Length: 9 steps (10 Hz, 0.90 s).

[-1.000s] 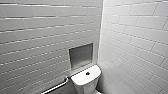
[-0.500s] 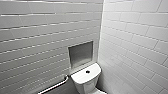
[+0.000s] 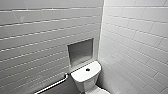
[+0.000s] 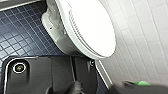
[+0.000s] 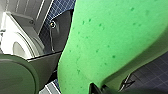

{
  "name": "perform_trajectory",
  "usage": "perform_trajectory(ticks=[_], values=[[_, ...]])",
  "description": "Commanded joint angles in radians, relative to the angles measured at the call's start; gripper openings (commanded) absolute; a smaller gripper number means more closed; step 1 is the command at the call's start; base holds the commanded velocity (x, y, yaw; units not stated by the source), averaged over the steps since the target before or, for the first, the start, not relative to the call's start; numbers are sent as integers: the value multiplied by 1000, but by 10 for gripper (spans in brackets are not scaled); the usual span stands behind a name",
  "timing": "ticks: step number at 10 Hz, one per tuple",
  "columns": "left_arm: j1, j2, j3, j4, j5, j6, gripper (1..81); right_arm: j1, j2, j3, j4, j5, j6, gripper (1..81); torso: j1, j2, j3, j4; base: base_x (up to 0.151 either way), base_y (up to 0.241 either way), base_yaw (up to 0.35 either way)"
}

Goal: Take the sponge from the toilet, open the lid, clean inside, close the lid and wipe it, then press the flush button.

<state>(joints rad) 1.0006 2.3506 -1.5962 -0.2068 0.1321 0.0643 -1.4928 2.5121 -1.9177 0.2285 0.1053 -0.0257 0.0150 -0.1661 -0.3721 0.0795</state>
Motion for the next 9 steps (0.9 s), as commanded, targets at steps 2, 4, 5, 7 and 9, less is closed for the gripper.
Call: perform_trajectory(ticks=[2,4,5,7,9], values=[[-240,-102,139,-189,90,0,10,30,-22,26,15,-67,1,10,0,0,0,0,0,0,0],[-348,-92,154,-227,155,0,10,24,-22,28,17,-49,1,10,0,0,0,0,0,0,0],[-404,-80,154,-244,181,0,10,24,-23,31,17,-45,1,10,0,0,0,0,0,0,0],[-490,-59,151,-270,222,-9,10,24,-23,33,15,-38,1,10,0,0,-1,0,0,0,0],[-575,-28,137,-270,248,-56,10,28,-23,39,15,-32,1,10,1,1,-1,0,0,0,0]])
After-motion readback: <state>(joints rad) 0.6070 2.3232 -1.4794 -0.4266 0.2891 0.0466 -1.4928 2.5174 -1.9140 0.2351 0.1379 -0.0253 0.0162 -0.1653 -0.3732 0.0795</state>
